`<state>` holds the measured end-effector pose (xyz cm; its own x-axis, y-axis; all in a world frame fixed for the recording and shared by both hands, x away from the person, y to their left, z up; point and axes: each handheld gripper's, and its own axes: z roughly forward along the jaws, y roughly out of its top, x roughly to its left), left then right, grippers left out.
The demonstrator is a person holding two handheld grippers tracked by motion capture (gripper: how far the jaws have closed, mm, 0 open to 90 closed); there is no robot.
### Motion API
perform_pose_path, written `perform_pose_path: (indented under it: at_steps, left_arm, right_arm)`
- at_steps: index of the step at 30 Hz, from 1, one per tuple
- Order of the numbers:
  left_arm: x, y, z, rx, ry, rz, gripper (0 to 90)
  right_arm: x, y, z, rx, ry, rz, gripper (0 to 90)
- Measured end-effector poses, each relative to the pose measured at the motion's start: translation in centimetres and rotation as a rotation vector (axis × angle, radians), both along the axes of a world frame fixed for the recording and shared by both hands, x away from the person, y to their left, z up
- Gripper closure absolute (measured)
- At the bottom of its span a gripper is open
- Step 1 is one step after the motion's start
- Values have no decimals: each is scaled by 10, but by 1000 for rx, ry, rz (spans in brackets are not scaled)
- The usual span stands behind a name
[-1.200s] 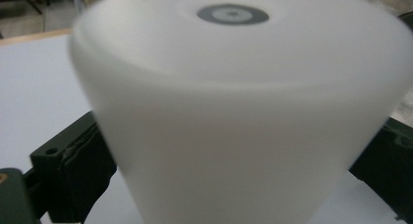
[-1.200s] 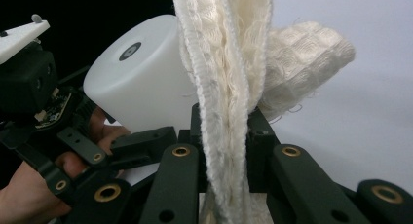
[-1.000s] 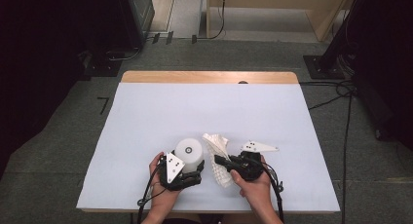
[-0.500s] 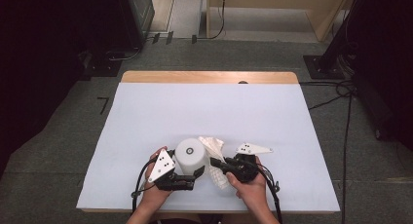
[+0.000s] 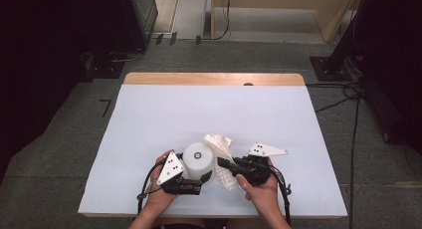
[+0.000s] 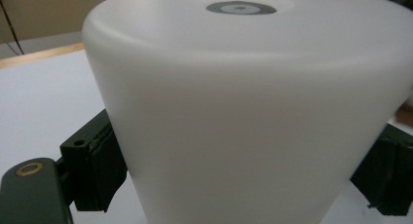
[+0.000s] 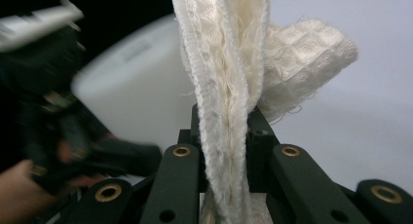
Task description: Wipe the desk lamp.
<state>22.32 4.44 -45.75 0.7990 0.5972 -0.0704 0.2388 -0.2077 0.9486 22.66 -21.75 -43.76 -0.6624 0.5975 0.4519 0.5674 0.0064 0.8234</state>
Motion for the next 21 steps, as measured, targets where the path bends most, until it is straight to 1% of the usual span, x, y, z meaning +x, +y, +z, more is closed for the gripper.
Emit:
perform_pose_path:
  at_steps: [2, 3, 5, 8, 9, 10, 11, 12, 13, 14, 15, 16, 18, 19, 20, 21]
  left_arm:
    - [0, 2, 2, -8, -3, 2, 90]
    - [1, 3, 2, -10, -4, 4, 90]
    - [2, 4, 0, -9, 1, 2, 90]
    - [4, 4, -2, -12, 6, 4, 89]
    - [5, 4, -3, -2, 6, 3, 90]
    - [5, 4, -3, -2, 6, 3, 90]
    - [5, 3, -4, 0, 9, 5, 90]
    - [6, 3, -5, 7, 11, 3, 90]
    - [6, 2, -5, 8, 13, 3, 90]
    - [6, 1, -6, 7, 12, 4, 89]
    - [5, 1, -6, 7, 12, -1, 89]
    - [5, 0, -6, 3, 12, -4, 89]
    - [6, -1, -6, 14, 4, -3, 89]
    - [6, -1, -7, 20, 1, -3, 89]
    - [7, -1, -8, 25, 0, -4, 89]
    - [7, -1, -9, 31, -5, 0, 89]
  right_arm:
    - [3, 3, -10, -20, 30, 0, 794]
    - [5, 5, -16, -33, 55, 1, 794]
    - [7, 7, -22, -44, 72, 1, 794]
    - [6, 7, -20, -43, 69, -1, 794]
    - [4, 5, -13, -23, 50, 1, 794]
    - [4, 5, -13, -23, 50, 1, 794]
    - [2, 4, -4, 1, 27, 0, 794]
    - [2, 4, -4, 1, 27, 0, 794]
    - [0, 3, 0, 9, 16, 3, 794]
    - [-3, 2, 7, 20, -6, 3, 794]
    - [-3, 2, 7, 20, -6, 3, 794]
    - [-4, 2, 9, 20, -18, 6, 794]
    - [-4, 1, 9, 21, -17, 3, 794]
    - [-2, 1, 4, 10, 2, -1, 794]
    - [-2, 1, 4, 10, 2, -1, 794]
    - [2, 0, -5, -17, 21, -12, 794]
